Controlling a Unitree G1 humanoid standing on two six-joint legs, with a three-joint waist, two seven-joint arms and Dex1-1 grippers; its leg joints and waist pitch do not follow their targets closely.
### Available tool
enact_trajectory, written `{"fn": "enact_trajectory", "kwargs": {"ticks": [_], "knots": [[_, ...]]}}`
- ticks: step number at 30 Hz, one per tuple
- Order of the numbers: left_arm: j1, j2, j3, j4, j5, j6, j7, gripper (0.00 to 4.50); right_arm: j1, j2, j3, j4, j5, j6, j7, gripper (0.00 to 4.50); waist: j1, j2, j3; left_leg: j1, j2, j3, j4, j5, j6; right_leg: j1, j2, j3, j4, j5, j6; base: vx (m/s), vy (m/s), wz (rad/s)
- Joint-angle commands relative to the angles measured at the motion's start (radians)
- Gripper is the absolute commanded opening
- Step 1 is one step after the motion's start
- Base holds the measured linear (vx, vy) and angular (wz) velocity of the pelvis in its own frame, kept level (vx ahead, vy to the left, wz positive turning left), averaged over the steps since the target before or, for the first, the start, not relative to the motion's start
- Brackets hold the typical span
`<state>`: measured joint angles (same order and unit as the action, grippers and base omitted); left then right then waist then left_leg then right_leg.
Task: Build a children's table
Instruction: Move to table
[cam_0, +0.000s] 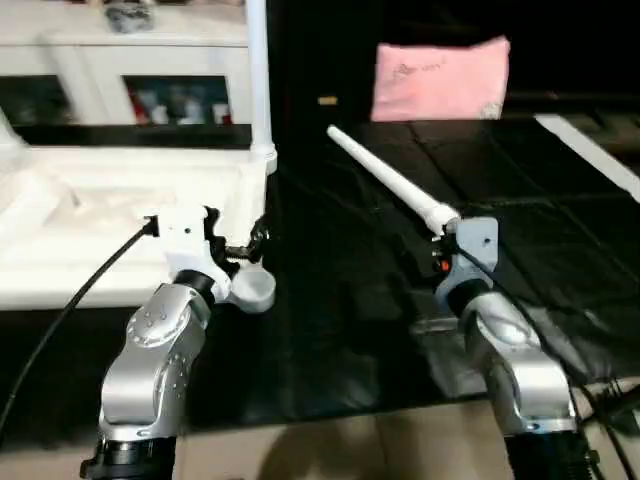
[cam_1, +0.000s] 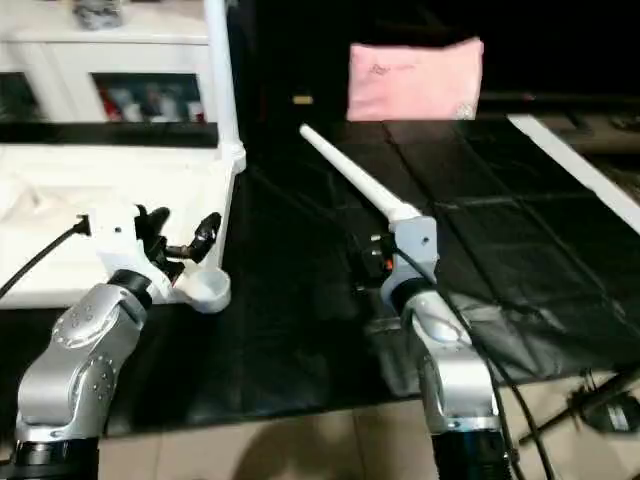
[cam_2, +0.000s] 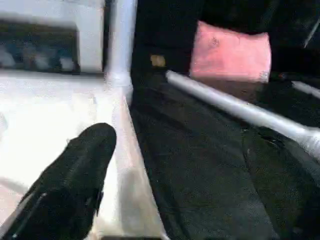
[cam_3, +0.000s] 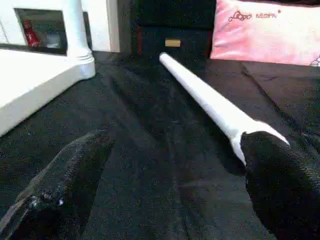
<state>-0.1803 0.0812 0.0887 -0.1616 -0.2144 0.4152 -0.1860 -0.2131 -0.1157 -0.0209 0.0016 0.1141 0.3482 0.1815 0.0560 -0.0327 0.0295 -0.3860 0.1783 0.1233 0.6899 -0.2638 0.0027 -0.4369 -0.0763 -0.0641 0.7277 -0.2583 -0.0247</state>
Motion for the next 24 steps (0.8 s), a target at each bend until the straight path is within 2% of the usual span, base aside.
{"fn": "enact_trajectory", "kwargs": {"ticks": [1,2,3,4,5,6,7,8,9,10,11,12,13,14,15,16,17,18,19,20,21,22,23,24], "knots": [[0.006,-0.002,-0.012,-0.01,0.019,0.006,0.023,4.46,0.001,-0.006,-0.021,-0.018,0.006,0.029,-0.009,4.5,0.02,-0.02,-0.051,-0.027,-0.022,0.013,-0.057,0.06,0.007,0.102,-0.081,0.079,-0.157,-0.139,0.011,-0.061,-0.205,0.02],[0.006,-0.002,-0.012,-0.011,0.024,0.007,0.032,4.46,0.0,-0.005,-0.027,-0.021,0.01,0.036,-0.009,4.5,0.024,-0.011,-0.053,-0.02,-0.016,0.01,-0.072,0.064,-0.019,0.098,-0.071,0.077,-0.161,-0.154,0.058,-0.059,-0.16,-0.1],[0.007,-0.006,-0.008,-0.01,0.023,0.005,0.04,4.46,0.003,-0.002,-0.038,-0.032,0.017,0.06,-0.015,4.5,0.018,-0.002,-0.045,-0.02,-0.015,0.009,-0.086,0.038,-0.055,0.093,-0.054,0.069,-0.171,-0.204,0.139,-0.059,-0.16,-0.1],[0.007,-0.006,-0.008,-0.009,0.023,0.004,0.039,4.46,0.004,-0.002,-0.038,-0.033,0.017,0.06,-0.015,4.5,0.016,-0.006,-0.043,-0.018,-0.017,0.013,-0.091,0.016,-0.072,0.091,-0.044,0.061,-0.185,-0.258,0.175,-0.068,-0.1,-0.07],[0.013,0.001,-0.016,-0.002,0.03,-0.018,0.025,4.46,0.015,-0.008,-0.039,-0.048,0.014,0.062,-0.014,4.5,0.014,0.009,-0.038,-0.005,-0.011,0.016,-0.101,-0.035,-0.096,0.079,-0.039,0.051,-0.205,-0.383,0.189,-0.067,-0.038,-0.06],[0.018,0.005,-0.022,0.005,0.033,-0.027,0.018,4.46,0.021,-0.012,-0.041,-0.059,0.014,0.065,-0.014,4.5,0.01,0.01,-0.036,-0.004,-0.007,0.017,-0.108,-0.071,-0.115,0.076,-0.028,0.044,-0.209,-0.448,0.175,-0.067,-0.038,-0.06],[0.018,0.005,-0.022,0.005,0.033,-0.027,0.018,4.46,0.021,-0.012,-0.041,-0.059,0.014,0.065,-0.014,4.5,0.008,0.01,-0.037,-0.001,-0.004,0.017,-0.115,-0.082,-0.12,0.074,-0.021,0.039,-0.21,-0.451,0.159,-0.068,0.019,-0.04],[0.025,0.009,-0.029,0.011,0.037,-0.039,0.012,4.46,0.028,-0.015,-0.045,-0.072,0.018,0.072,-0.015,4.5,0.001,0.014,-0.038,0.005,0.005,0.013,-0.128,-0.107,-0.121,0.073,-0.015,0.034,-0.205,-0.416,0.117,-0.056,0.044,0.01],[0.036,0.019,-0.037,0.011,0.046,-0.05,0.004,4.46,0.036,-0.015,-0.053,-0.093,0.033,0.09,-0.015,4.5,-0.003,0.011,-0.033,0.01,0.011,0.013,-0.139,-0.145,-0.115,0.069,-0.011,0.032,-0.207,-0.401,0.081,-0.056,0.044,0.01],[0.036,0.019,-0.037,0.011,0.046,-0.05,0.004,4.46,0.036,-0.015,-0.053,-0.093,0.033,0.09,-0.015,4.5,-0.01,0.024,-0.028,0.019,0.021,0.008,-0.15,-0.205,-0.113,0.064,-0.013,0.029,-0.212,-0.427,0.046,-0.039,0.062,0.02],[0.038,0.021,-0.037,0.01,0.048,-0.051,0.003,4.46,0.037,-0.015,-0.053,-0.096,0.034,0.091,-0.015,4.5,-0.01,0.024,-0.028,0.019,0.021,0.008,-0.15,-0.205,-0.113,0.064,-0.013,0.029,-0.212,-0.427,0.046,0.0,0.0,0.0],[0.041,0.024,-0.038,0.007,0.051,-0.051,0.004,4.46,0.039,-0.015,-0.053,-0.102,0.036,0.094,-0.014,4.5,-0.018,0.026,-0.027,0.026,0.028,0.002,-0.158,-0.261,-0.114,0.067,-0.018,0.024,-0.216,-0.437,0.02,-0.028,0.068,-0.01],[0.042,0.025,-0.025,0.004,0.047,-0.053,0.008,4.46,0.04,-0.015,-0.043,-0.094,0.029,0.08,-0.011,4.5,-0.025,0.025,-0.026,0.029,0.036,-0.001,-0.167,-0.294,-0.114,0.069,-0.024,0.026,-0.217,-0.401,-0.013,-0.02,0.07,-0.01],[0.043,0.026,-0.023,0.003,0.047,-0.055,0.01,4.46,0.041,-0.016,-0.041,-0.091,0.026,0.076,-0.009,4.5,-0.026,0.028,-0.026,0.032,0.037,0.0,-0.168,-0.303,-0.115,0.069,-0.025,0.027,-0.219,-0.387,-0.023,-0.02,0.07,-0.01],[0.044,0.027,-0.019,0.002,0.045,-0.055,0.012,4.46,0.04,-0.015,-0.039,-0.086,0.02,0.07,-0.009,4.5,-0.029,0.019,-0.027,0.033,0.038,0.001,-0.168,-0.307,-0.113,0.07,-0.026,0.029,-0.219,-0.374,-0.03,0.002,0.069,0.01],[0.045,0.027,-0.018,0.0,0.045,-0.055,0.014,4.46,0.04,-0.014,-0.039,-0.084,0.017,0.068,-0.009,4.5,-0.029,0.021,-0.028,0.038,0.039,0.001,-0.174,-0.333,-0.117,0.077,-0.029,0.03,-0.216,-0.371,-0.041,0.013,0.057,-0.04],[0.049,0.028,-0.017,-0.004,0.045,-0.055,0.015,4.46,0.04,-0.011,-0.041,-0.081,0.016,0.067,-0.014,4.5,-0.031,0.018,-0.026,0.044,0.037,0.001,-0.177,-0.379,-0.119,0.082,-0.028,0.027,-0.217,-0.406,-0.038,0.021,0.081,-0.06],[0.054,0.03,-0.015,-0.007,0.045,-0.056,0.015,4.46,0.039,-0.006,-0.045,-0.079,0.014,0.069,-0.022,4.5,-0.034,0.015,-0.019,0.059,0.034,0.003,-0.178,-0.44,-0.116,0.076,-0.025,0.022,-0.228,-0.474,-0.026,0.0,0.0,0.0],[0.057,0.032,-0.014,-0.009,0.046,-0.056,0.015,4.46,0.036,-0.002,-0.047,-0.076,0.013,0.07,-0.03,4.5,-0.036,0.017,-0.017,0.07,0.033,0.003,-0.178,-0.471,-0.114,0.074,-0.024,0.016,-0.234,-0.512,-0.021,0.0,0.0,0.0],[0.061,0.034,-0.013,-0.012,0.048,-0.055,0.017,4.46,0.032,-0.001,-0.044,-0.073,0.007,0.077,-0.036,4.5,-0.04,0.015,-0.012,0.089,0.03,0.004,-0.173,-0.519,-0.106,0.072,-0.023,0.006,-0.25,-0.572,-0.01,0.0,0.0,0.0],[0.066,0.037,-0.014,-0.013,0.048,-0.058,0.018,4.46,0.032,-0.002,-0.041,-0.076,0.004,0.085,-0.04,4.5,-0.043,0.015,-0.007,0.098,0.029,0.003,-0.173,-0.545,-0.103,0.073,-0.02,-0.003,-0.255,-0.602,-0.006,0.0,0.0,0.0],[0.07,0.041,-0.013,-0.015,0.048,-0.062,0.019,4.46,0.032,-0.003,-0.038,-0.072,0.001,0.086,-0.043,4.5,-0.047,0.018,-0.003,0.118,0.029,0.003,-0.172,-0.585,-0.093,0.077,-0.019,-0.018,-0.269,-0.631,0.003,0.0,0.0,0.0],[0.073,0.044,-0.012,-0.016,0.05,-0.066,0.021,4.46,0.033,-0.005,-0.035,-0.07,-0.003,0.077,-0.046,4.5,-0.052,0.025,-0.003,0.133,0.033,0.002,-0.176,-0.611,-0.084,0.086,-0.02,-0.035,-0.276,-0.605,0.002,0.069,0.038,-0.18],[0.073,0.046,-0.009,-0.016,0.051,-0.067,0.021,4.46,0.033,-0.008,-0.033,-0.066,-0.007,0.065,-0.045,4.5,-0.059,0.028,-0.002,0.127,0.042,-0.003,-0.188,-0.633,-0.08,0.106,-0.024,-0.045,-0.269,-0.568,0.003,0.0,0.0,0.0]]}}
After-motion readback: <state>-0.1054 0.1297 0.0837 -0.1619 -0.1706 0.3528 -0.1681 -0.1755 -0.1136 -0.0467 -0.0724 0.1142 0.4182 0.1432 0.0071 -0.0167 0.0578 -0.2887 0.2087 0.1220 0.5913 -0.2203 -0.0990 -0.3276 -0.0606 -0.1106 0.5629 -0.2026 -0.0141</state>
